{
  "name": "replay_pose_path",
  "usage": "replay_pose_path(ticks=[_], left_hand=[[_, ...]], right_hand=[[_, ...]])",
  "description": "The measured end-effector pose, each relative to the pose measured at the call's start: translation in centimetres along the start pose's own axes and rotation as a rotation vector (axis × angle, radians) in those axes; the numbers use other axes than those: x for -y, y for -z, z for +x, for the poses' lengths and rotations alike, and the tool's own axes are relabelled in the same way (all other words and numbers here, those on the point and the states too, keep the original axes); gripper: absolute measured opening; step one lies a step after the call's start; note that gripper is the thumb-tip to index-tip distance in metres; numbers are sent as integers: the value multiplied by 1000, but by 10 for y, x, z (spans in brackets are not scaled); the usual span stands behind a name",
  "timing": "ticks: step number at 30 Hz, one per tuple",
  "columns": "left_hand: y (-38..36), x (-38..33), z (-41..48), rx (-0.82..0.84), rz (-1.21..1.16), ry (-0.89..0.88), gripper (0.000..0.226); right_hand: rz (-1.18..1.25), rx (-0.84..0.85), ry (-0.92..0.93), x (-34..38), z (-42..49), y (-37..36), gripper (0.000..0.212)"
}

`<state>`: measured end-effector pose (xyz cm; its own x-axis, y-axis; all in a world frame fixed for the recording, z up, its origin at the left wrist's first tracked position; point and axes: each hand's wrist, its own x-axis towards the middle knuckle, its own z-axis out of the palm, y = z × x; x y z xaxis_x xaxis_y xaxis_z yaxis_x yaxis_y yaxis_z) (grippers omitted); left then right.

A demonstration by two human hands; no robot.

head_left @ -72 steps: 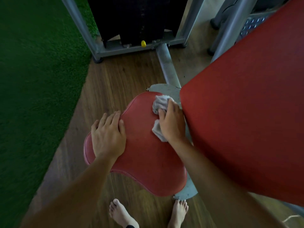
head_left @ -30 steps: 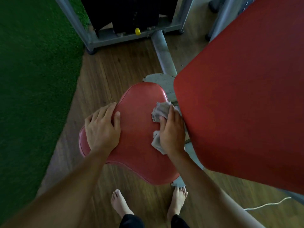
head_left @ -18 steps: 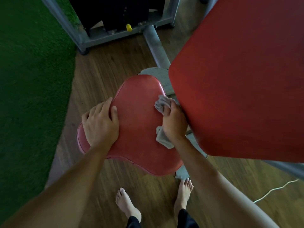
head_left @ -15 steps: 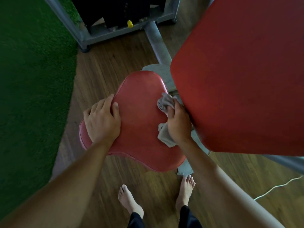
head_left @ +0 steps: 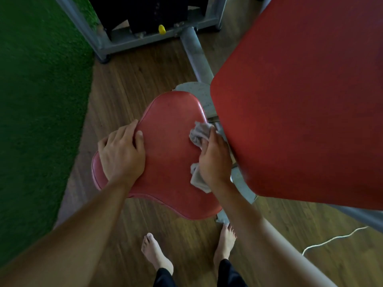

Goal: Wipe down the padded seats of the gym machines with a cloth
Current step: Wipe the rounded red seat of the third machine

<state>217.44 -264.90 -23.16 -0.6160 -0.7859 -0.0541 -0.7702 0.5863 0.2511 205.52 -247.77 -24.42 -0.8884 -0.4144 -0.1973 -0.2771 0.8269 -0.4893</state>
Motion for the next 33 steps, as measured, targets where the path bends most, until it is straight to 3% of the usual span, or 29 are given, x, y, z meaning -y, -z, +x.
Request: replay_pose_path(ticks=[14, 17, 21, 24, 28, 33], left_hand=[[0, 1, 0, -3, 2, -5, 42], [0, 1, 0, -4, -2, -17, 43], [0, 1, -1, -6, -30, -31, 44], [1, 4, -1, 5, -45, -55, 46], [2, 11, 2, 82, -40, -116, 50], [10, 30, 10, 312, 10, -242, 55]], right_hand=[[34, 38, 33, -16, -20, 8, 50], [100, 111, -77, -34, -60, 19, 51], [373, 35, -242, -54, -107, 23, 41], [315, 12, -285, -49, -92, 17, 37], [243, 17, -331, -39, -67, 16, 35], [303, -103, -293, -35, -121, 11, 40]])
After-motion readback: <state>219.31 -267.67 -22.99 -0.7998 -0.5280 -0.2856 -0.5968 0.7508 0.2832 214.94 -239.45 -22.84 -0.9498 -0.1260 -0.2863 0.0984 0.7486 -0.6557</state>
